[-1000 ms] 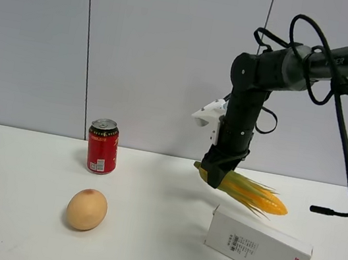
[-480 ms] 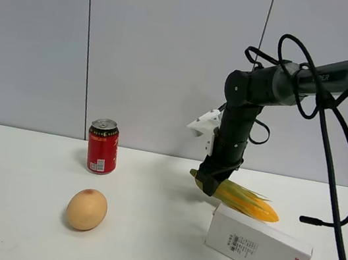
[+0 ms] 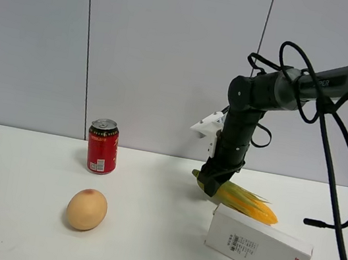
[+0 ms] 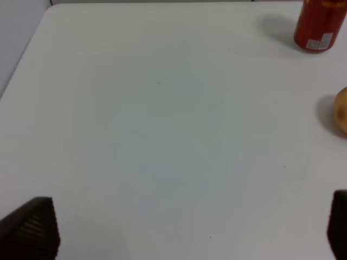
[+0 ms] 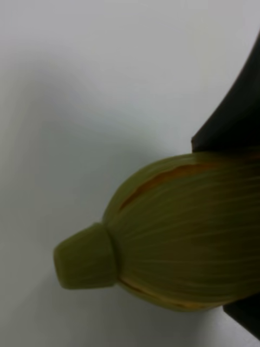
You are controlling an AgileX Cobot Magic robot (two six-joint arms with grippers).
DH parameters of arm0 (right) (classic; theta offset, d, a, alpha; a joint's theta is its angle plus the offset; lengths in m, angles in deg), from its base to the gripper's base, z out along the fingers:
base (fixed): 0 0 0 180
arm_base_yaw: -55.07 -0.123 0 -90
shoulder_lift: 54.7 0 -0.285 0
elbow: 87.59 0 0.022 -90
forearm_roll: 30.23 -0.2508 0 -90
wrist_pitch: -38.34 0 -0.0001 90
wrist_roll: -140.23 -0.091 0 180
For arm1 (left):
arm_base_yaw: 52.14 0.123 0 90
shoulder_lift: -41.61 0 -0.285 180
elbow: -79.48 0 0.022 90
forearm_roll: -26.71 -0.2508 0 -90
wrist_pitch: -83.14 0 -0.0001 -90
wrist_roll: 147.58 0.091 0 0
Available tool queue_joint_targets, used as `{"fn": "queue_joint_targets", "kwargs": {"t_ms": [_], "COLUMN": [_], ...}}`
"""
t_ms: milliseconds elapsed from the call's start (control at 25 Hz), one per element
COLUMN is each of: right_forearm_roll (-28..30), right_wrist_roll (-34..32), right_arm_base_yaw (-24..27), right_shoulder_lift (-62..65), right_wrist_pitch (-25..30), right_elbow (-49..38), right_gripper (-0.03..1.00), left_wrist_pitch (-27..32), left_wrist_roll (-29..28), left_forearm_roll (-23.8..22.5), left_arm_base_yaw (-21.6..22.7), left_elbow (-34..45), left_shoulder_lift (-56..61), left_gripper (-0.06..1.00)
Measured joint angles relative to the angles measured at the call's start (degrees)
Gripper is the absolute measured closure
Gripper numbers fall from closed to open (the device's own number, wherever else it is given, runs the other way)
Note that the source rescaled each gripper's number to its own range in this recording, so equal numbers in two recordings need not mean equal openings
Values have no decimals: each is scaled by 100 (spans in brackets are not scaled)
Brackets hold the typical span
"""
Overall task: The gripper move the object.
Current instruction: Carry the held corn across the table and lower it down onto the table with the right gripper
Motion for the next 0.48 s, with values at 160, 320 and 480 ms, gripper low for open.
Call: {"fn": "queue_joint_targets", "kwargs": {"t_ms": [160,320,480], "right_forearm_roll": [34,67,67], "right_wrist_roll": [0,0,-20], "right_arm_base_yaw": [0,7,7], "right_shoulder_lift": [-6,-13,-57], "right_wrist_pitch": [-14,-21,-34], "right_elbow": [-4,-7,-7], "right_gripper": [97,97,85], "left_wrist_pitch": [0,0,0], "left_wrist_roll": [0,0,0], "left_forearm_roll": [0,0,0], "left_arm_base_yaw": [0,0,0], "left_elbow": [0,0,0], "left_shoulder_lift": [0,0,0], "left_gripper": [-6,-6,-6]}}
